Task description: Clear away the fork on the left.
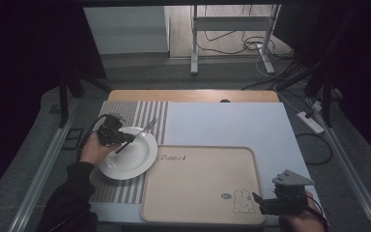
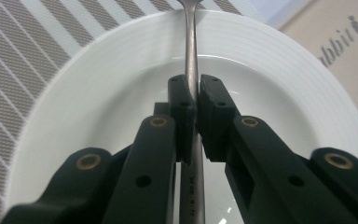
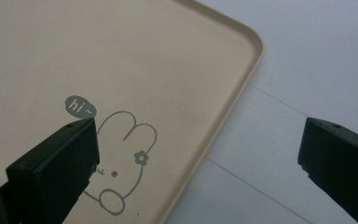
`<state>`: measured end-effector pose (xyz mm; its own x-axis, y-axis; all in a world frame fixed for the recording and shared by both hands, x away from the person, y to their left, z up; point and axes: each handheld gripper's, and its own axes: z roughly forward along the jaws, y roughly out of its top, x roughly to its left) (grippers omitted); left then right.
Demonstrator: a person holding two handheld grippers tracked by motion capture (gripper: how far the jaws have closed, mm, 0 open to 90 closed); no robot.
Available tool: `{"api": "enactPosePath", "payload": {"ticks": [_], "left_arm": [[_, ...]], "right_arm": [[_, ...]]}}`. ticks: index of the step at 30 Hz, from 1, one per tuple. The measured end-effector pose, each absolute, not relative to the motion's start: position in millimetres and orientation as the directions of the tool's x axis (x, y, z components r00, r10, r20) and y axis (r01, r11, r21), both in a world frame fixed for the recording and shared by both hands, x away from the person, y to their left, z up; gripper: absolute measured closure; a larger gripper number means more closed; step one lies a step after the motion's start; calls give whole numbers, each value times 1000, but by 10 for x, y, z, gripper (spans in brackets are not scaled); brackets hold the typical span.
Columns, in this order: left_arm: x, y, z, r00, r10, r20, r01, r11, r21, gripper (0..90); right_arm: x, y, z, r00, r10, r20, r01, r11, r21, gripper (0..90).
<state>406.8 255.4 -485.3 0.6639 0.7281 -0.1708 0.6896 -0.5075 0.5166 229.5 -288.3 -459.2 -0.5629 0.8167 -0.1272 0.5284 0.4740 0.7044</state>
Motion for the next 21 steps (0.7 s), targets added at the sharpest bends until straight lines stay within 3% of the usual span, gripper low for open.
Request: {"api": "enactPosePath", "payload": {"ticks": [21], "left_arm": [[3503,2114,-4798,679,713,-174,676,-515,527,835]], "right_arm": [[2285,-2871,-4592,-574,807,-141,518,491,701,0]]}}
